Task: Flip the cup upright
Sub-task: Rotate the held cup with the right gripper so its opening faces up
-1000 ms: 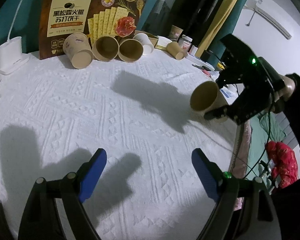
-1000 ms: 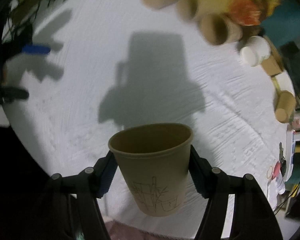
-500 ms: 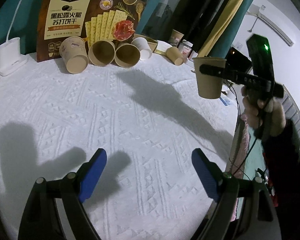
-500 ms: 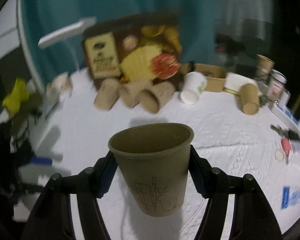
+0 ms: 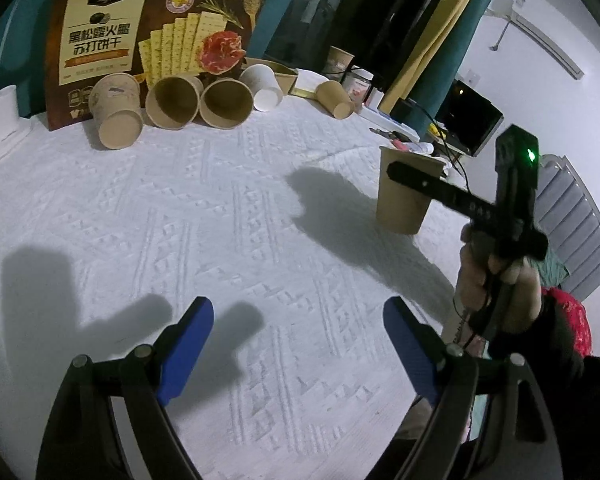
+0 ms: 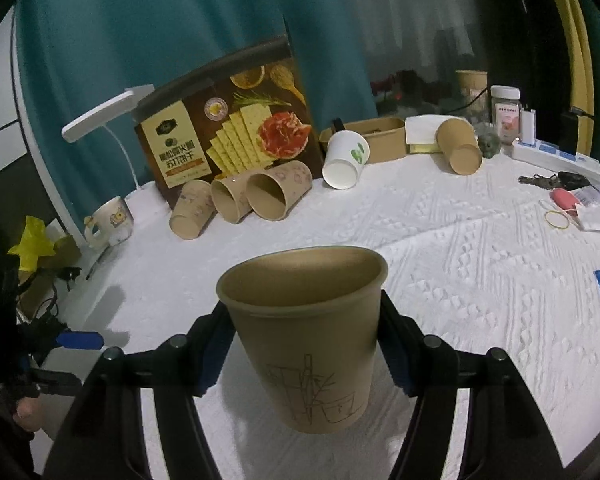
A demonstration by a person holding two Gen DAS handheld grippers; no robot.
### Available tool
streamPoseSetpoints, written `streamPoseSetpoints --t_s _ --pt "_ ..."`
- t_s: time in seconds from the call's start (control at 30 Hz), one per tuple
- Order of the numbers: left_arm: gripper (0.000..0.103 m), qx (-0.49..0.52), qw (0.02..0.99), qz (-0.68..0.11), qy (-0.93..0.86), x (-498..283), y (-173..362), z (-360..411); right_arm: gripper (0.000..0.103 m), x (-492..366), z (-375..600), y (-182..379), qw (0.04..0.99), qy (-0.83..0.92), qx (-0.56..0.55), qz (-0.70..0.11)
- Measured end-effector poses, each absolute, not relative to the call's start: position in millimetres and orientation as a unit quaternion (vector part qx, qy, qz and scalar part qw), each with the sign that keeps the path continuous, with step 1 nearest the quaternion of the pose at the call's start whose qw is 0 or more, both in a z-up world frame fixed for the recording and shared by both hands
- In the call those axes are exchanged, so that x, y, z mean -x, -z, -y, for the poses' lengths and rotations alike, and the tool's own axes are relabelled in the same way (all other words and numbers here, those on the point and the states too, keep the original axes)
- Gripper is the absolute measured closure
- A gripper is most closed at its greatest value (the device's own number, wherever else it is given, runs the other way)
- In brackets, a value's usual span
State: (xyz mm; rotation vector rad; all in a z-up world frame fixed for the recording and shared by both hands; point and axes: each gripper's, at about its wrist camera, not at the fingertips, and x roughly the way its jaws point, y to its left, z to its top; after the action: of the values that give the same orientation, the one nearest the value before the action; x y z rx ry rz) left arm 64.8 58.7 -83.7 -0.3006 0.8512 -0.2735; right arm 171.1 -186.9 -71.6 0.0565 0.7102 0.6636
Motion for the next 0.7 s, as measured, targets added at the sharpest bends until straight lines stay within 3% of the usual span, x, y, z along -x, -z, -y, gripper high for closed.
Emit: streamPoseSetpoints --t_s 0.7 --pt "0.016 0.123 0.883 -0.430 0.145 -69.8 87.3 -34.0 0.039 -128.3 200.9 85.3 0.897 -0.297 -0.023 -0.327"
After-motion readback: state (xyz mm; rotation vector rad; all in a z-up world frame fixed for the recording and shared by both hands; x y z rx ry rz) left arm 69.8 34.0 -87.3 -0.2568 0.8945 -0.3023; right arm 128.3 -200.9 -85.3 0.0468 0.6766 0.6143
